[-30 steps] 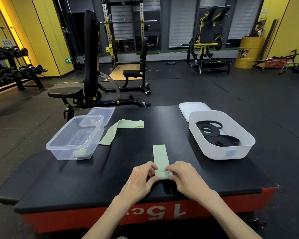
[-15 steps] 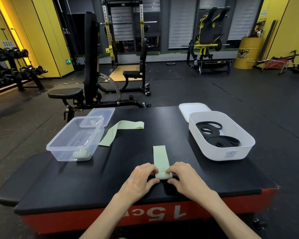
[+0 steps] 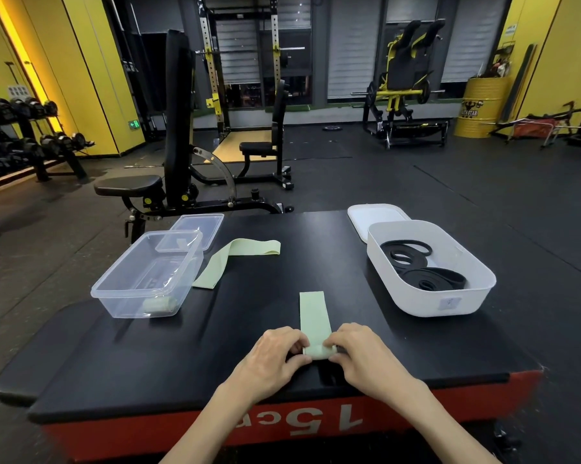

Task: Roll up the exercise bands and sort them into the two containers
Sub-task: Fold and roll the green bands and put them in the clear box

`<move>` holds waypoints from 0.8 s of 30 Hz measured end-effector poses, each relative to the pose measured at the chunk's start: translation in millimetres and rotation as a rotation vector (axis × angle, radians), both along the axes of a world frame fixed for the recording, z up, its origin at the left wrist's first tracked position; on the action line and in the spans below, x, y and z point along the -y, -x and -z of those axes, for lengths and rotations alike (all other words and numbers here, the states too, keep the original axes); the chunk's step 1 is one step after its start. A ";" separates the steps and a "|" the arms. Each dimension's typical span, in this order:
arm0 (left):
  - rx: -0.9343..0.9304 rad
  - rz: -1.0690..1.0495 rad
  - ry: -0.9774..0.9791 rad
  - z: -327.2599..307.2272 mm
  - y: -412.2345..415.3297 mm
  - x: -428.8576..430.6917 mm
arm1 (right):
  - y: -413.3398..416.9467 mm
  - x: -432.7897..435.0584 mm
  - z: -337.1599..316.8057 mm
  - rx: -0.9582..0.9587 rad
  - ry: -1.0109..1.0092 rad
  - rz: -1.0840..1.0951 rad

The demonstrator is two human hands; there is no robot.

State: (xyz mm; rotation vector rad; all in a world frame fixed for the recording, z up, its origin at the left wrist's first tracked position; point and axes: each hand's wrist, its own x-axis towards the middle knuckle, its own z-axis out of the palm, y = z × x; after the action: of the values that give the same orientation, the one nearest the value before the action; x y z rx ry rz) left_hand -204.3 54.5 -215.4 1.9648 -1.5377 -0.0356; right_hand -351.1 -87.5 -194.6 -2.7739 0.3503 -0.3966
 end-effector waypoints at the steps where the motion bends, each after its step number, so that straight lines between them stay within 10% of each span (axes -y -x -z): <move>1: -0.011 -0.006 -0.004 -1.1 0.0 0.5 | -0.5 0.3 -0.8 -0.001 -0.007 0.001; 16: -0.134 -0.117 -0.037 0.8 -0.2 6.8 | -5.9 1.5 -3.3 0.024 -0.031 0.016; 24: 0.104 0.006 0.113 -2.2 7.5 3.7 | -9.7 4.9 -4.4 0.000 -0.039 0.021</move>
State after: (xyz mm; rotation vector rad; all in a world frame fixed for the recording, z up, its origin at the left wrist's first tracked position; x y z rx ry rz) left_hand -211.7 50.8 -213.2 1.8991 -1.5765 0.1504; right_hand -341.5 -92.4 -190.2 -2.7346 0.3838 -0.3903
